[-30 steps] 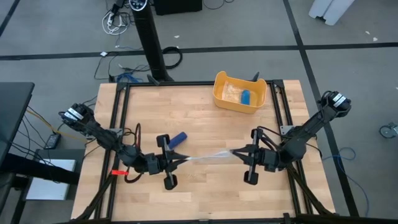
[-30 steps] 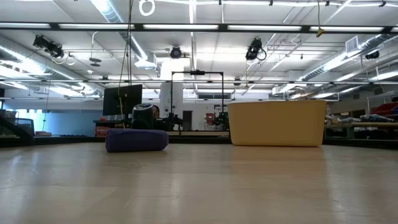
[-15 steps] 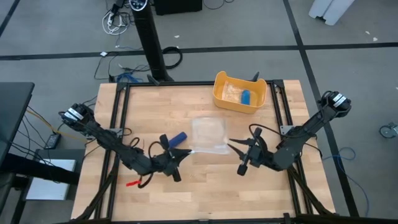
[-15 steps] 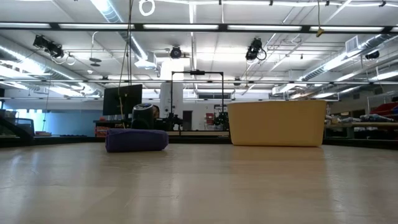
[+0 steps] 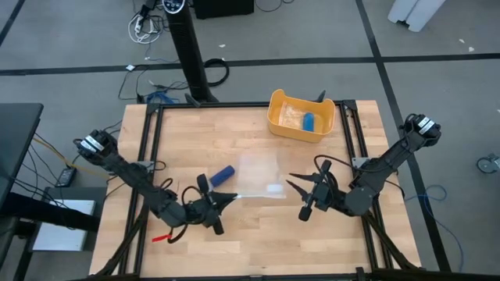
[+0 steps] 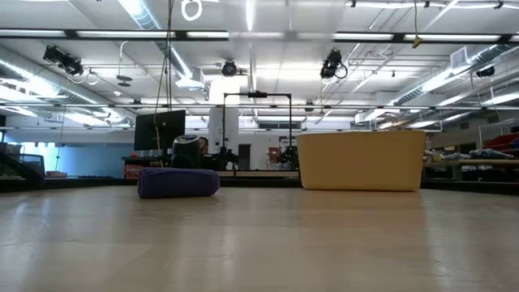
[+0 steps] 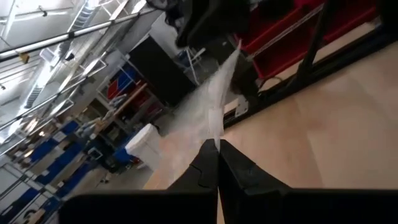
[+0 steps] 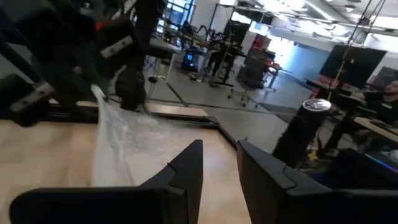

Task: Roll bandage
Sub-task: Open the transparent zip bag

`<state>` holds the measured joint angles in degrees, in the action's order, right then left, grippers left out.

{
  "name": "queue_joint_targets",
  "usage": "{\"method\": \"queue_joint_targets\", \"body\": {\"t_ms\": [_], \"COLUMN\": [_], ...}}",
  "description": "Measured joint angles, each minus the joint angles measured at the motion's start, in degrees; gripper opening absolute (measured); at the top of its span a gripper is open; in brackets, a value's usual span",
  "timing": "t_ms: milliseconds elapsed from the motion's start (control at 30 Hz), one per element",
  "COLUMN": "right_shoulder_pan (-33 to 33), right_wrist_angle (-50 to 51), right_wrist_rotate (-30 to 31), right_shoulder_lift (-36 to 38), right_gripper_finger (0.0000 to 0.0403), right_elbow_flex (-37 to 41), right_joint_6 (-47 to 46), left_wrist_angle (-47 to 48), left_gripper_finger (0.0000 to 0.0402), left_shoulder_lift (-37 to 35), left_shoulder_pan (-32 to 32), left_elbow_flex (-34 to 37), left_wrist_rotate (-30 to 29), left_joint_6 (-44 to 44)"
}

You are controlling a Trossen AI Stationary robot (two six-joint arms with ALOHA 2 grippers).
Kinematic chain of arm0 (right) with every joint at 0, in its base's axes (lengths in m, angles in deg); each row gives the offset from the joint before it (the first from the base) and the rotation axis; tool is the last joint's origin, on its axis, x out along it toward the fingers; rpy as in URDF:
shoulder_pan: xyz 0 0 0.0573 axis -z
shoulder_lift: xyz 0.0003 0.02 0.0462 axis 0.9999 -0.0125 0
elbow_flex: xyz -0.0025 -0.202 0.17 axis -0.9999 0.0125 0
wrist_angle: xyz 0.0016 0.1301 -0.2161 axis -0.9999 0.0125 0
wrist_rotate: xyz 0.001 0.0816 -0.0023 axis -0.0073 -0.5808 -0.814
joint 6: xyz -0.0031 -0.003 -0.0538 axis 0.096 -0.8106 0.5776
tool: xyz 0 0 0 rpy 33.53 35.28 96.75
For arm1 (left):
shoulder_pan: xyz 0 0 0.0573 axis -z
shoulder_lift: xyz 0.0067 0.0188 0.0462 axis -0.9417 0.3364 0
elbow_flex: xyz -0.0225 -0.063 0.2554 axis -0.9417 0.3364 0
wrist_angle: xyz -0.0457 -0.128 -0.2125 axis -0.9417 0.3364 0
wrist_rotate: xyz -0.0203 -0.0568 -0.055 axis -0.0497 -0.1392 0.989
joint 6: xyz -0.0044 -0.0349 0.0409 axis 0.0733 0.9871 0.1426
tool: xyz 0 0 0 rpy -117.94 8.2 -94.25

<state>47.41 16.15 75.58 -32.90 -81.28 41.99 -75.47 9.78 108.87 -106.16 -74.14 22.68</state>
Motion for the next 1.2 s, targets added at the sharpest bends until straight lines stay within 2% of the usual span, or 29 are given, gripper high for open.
{"method": "queue_joint_targets", "body": {"t_ms": [167,300,433,600,667,733,1000,1200], "right_shoulder_pan": [0.1,1.9,5.9,12.4,14.4,15.7,18.4,20.4], "right_wrist_angle": [1.5,1.7,3.6,6.3,9.8,15.3,36.4,45.2], "right_wrist_rotate": [-1.7,-6.3,-16.8,-27.6,-31.0,-31.6,-31.9,-38.3], "right_shoulder_lift": [0.0,0.0,0.0,-4.0,-7.1,-10.6,-20.3,-23.7], "right_gripper_finger": [0.0111,0.0114,0.0109,0.0101,0.0101,0.0103,0.0107,0.0106], "right_elbow_flex": [0.0,0.0,0.0,-0.8,-3.4,-7.5,-25.8,-32.5], "right_joint_6": [-3.6,-5.0,-8.6,-11.3,-11.8,-11.8,-13.0,-14.8], "left_wrist_angle": [1.0,6.7,13.4,21.5,22.6,22.5,21.8,22.1], "left_gripper_finger": [0.0,0.0,0.0,0.0,0.0,0.0,0.0,0.0], "left_shoulder_lift": [-0.1,-0.1,-0.1,-0.1,-0.1,-0.1,-0.1,0.0], "left_shoulder_pan": [0.4,-1.7,-4.3,-8.6,-10.5,-12.0,-13.5,-13.5], "left_elbow_flex": [-1.1,-1.1,-1.1,-2.5,-2.7,-2.8,-2.8,-2.8], "left_wrist_rotate": [-5.1,-4.8,-0.2,11.5,15.5,17.6,19.1,19.1], "left_joint_6": [0.7,6.1,13.6,23.6,26.1,27.2,28.6,28.9]}}
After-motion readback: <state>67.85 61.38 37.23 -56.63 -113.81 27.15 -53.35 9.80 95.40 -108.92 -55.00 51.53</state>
